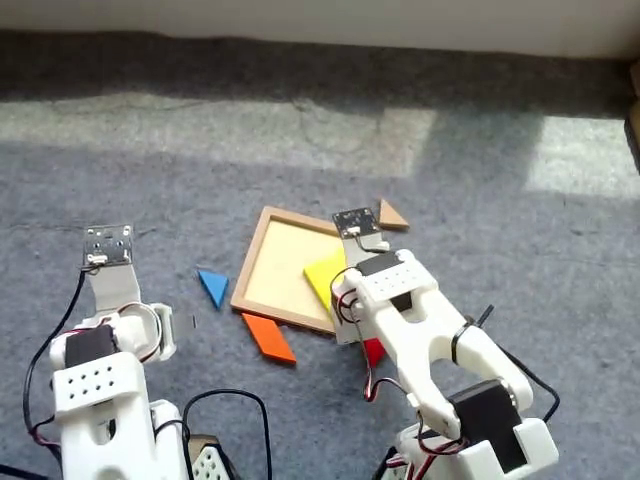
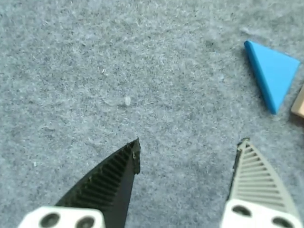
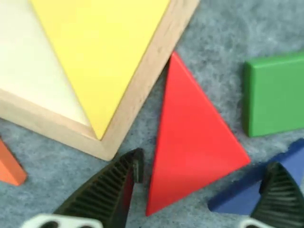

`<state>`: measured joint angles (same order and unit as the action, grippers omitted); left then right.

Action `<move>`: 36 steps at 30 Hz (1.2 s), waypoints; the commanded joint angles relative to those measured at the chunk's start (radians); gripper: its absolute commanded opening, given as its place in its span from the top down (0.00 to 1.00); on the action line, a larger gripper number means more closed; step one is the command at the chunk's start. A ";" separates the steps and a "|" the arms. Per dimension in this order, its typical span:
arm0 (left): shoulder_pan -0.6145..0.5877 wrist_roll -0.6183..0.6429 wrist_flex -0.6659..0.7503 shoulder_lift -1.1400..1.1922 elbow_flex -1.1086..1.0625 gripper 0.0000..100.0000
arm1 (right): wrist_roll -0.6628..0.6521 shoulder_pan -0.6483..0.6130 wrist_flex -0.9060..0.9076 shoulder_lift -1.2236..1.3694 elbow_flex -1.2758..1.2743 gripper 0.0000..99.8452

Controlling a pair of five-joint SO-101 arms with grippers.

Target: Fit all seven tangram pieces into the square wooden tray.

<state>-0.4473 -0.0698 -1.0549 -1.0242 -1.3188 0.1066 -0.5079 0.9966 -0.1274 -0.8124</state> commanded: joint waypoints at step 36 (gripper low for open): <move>-0.012 -0.008 0.020 0.004 0.001 0.69 | -0.077 0.044 0.223 -0.374 0.048 0.73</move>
<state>-0.4473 -0.0698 -1.0487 -1.0242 -1.3218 -0.0222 -0.4695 1.2283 -0.5416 -0.8140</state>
